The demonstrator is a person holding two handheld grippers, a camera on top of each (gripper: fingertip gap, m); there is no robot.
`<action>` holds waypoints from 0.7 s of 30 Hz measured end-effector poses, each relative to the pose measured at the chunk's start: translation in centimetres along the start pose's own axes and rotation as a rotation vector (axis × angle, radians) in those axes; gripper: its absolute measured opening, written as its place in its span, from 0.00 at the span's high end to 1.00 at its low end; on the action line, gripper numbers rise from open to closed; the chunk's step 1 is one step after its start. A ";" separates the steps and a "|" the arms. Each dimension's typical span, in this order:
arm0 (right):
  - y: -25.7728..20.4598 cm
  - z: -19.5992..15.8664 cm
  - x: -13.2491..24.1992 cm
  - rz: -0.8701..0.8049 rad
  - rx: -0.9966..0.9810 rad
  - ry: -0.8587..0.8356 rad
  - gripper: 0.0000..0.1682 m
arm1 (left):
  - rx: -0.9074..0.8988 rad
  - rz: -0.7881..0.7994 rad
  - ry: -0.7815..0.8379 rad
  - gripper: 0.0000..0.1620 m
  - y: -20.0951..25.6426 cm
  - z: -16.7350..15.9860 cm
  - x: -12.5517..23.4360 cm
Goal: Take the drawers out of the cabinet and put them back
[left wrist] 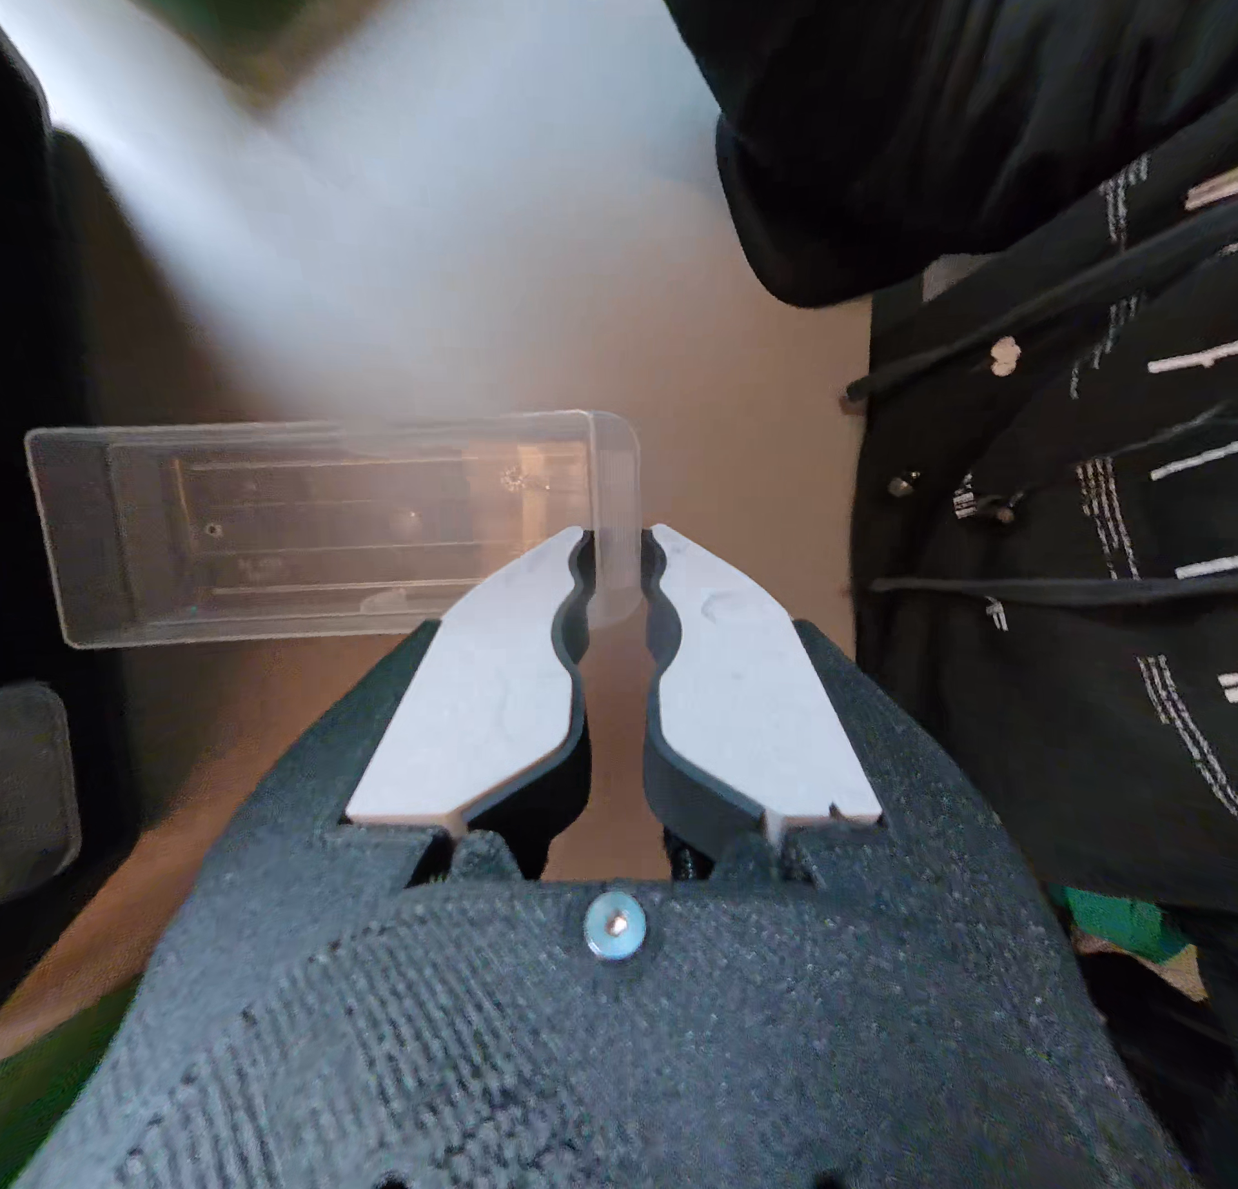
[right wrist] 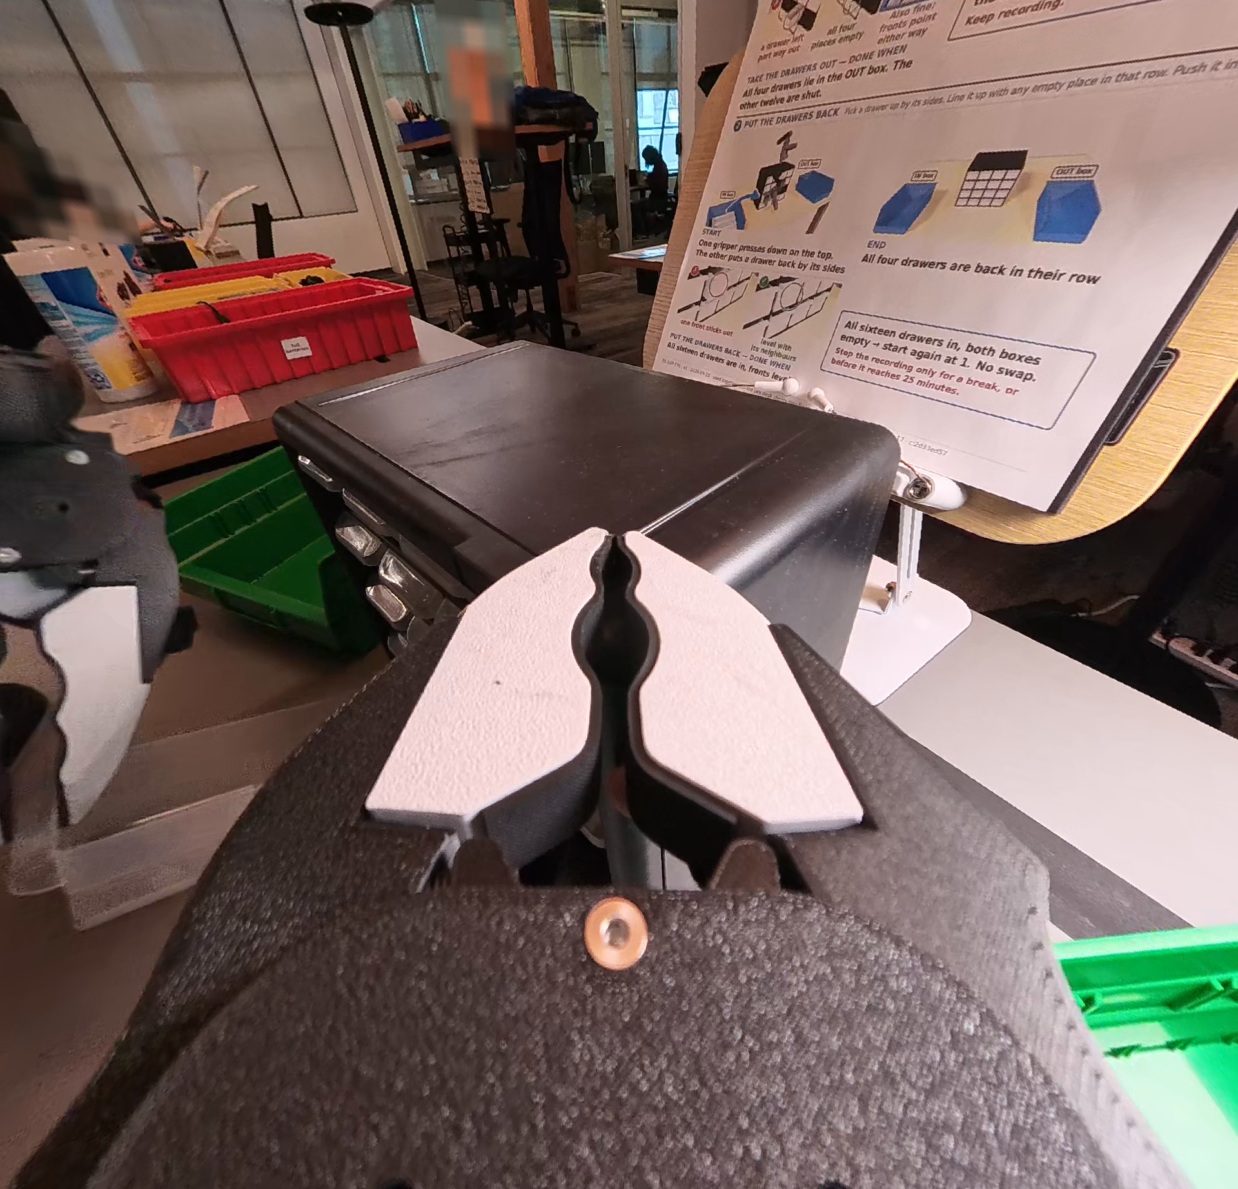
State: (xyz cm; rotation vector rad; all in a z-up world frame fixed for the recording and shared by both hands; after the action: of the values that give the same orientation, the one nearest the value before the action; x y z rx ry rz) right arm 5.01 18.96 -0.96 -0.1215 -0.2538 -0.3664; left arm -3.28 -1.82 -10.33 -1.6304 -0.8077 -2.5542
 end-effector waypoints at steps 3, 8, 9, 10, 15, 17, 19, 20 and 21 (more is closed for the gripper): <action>0.0 0.0 0.0 0.004 -0.001 0.001 1.00 | 0.055 -0.013 0.007 0.92 -1.7 0.6 -0.6; 0.0 0.0 0.0 0.011 -0.002 0.003 1.00 | 0.115 0.015 0.018 0.92 -3.6 0.7 -0.5; 0.0 0.0 0.0 0.013 -0.002 0.003 1.00 | 0.121 0.030 0.016 0.92 -3.9 0.5 -0.4; 0.0 0.0 0.0 0.014 -0.003 0.003 1.00 | 0.123 0.040 0.017 0.92 -4.1 0.5 -0.3; 0.0 0.0 0.0 0.011 0.000 0.000 1.00 | 0.048 0.155 -0.023 0.92 -4.7 0.0 -0.8; 0.0 0.0 0.0 0.008 -0.001 -0.002 1.00 | -0.011 0.228 -0.052 0.91 -4.8 -0.3 -1.4; 0.0 0.0 0.0 0.007 0.000 -0.002 1.00 | -0.046 0.280 -0.042 0.91 -4.9 -0.5 -1.9; 0.0 0.0 0.0 0.007 -0.001 -0.002 1.00 | -0.058 0.304 -0.027 0.91 -5.0 -0.6 -2.2; 0.0 0.0 0.0 0.008 -0.001 -0.001 1.00 | -0.068 0.330 -0.013 0.91 -5.1 -0.9 -2.6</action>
State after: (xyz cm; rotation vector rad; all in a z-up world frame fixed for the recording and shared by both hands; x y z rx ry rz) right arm 5.03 18.96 -0.96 -0.1232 -0.2546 -0.3589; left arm -4.21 1.53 -14.94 -1.6398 -0.4130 -2.3644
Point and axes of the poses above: each gripper's, where its closed fingertips meet, x back along the fingers, z out of its top, y = z × x across the jaws, the point moved 2 cm from there along x, back along the fingers, and after that the axes turned 11 degrees about -y, right-handed, at the moved point
